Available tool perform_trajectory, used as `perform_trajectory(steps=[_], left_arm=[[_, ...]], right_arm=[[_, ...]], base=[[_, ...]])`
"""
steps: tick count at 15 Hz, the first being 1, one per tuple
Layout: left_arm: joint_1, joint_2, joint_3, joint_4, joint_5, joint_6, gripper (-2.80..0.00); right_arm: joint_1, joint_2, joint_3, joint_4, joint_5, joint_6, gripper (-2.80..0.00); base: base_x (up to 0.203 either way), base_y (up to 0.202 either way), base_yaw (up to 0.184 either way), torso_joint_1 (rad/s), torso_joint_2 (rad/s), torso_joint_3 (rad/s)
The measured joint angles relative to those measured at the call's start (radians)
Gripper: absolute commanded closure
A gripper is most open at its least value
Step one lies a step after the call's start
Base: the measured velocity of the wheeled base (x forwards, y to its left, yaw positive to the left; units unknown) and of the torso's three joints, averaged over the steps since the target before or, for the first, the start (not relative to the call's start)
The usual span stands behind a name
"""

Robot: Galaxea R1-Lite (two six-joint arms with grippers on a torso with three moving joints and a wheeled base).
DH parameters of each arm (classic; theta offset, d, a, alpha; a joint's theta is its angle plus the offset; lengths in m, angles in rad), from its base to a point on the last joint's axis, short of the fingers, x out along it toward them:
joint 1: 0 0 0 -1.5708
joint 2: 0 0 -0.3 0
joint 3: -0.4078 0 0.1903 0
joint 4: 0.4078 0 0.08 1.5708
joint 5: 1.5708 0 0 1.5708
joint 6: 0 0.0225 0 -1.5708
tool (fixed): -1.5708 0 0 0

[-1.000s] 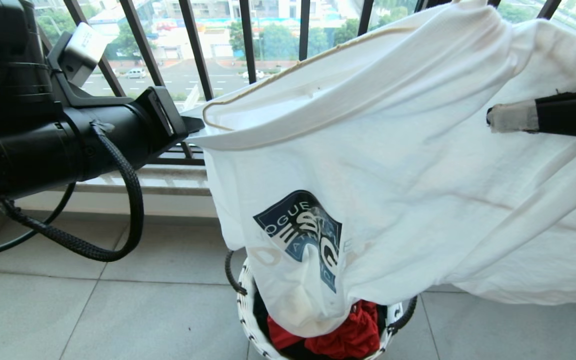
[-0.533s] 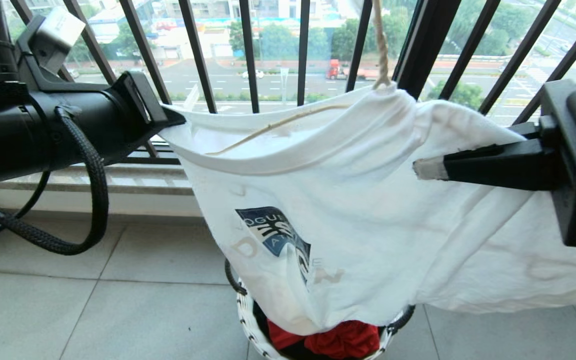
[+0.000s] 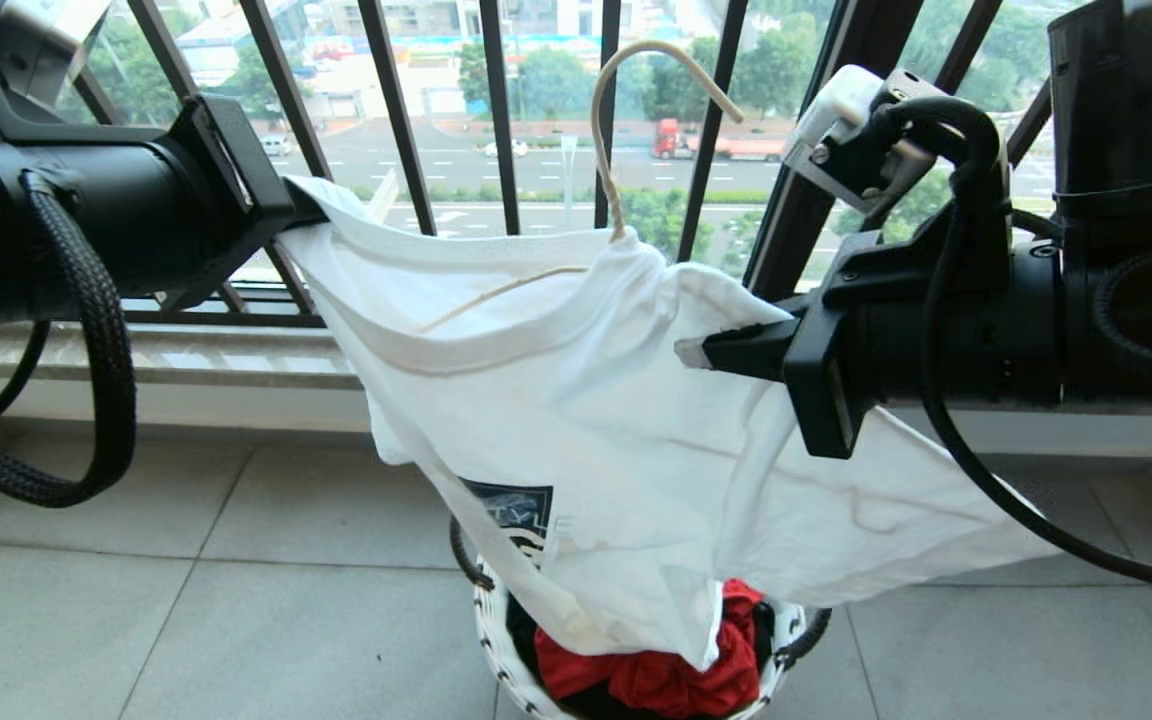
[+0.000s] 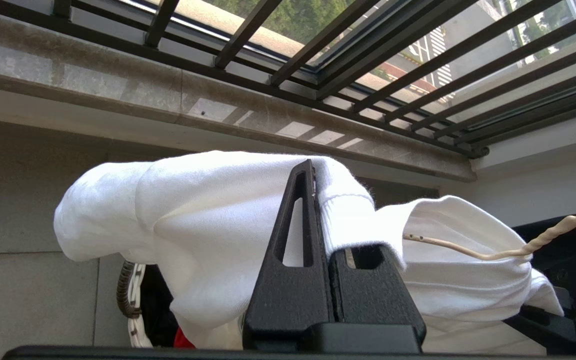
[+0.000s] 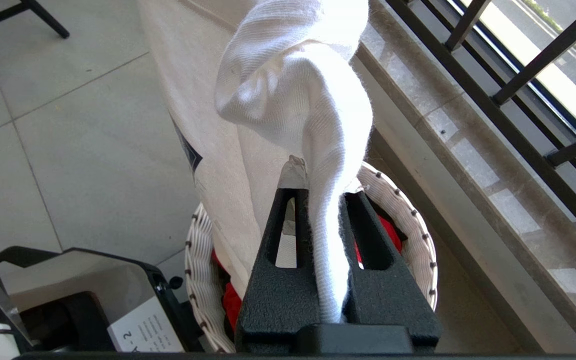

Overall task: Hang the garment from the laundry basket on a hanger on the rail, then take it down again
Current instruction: Hang the clothes on the clothes rack

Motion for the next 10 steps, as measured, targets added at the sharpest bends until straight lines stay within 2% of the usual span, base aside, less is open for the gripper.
perform_trajectory(steps=[4, 7, 10], left_arm=[[-0.002, -0.004, -0.013, 0.015, 0.0, 0.0, 0.0], [-0.003, -0.004, -0.065, 0.14, 0.003, -0.001, 0.0], [-0.003, -0.001, -0.132, 0.177, 0.03, 0.002, 0.0]], right_arm=[[-0.005, 0.02, 0.004, -0.022, -0.035, -0.002, 0.0], [-0.003, 0.05, 0.004, -0.096, -0.099, -0.001, 0.0], [-0.014, 0.071, 0.004, -0.128, -0.126, -0.002, 0.0]], base=[[0.0, 0.0, 0.0, 0.0, 0.0, 0.0], [0.0, 0.0, 0.0, 0.0, 0.0, 0.0], [0.0, 0.0, 0.0, 0.0, 0.0, 0.0]])
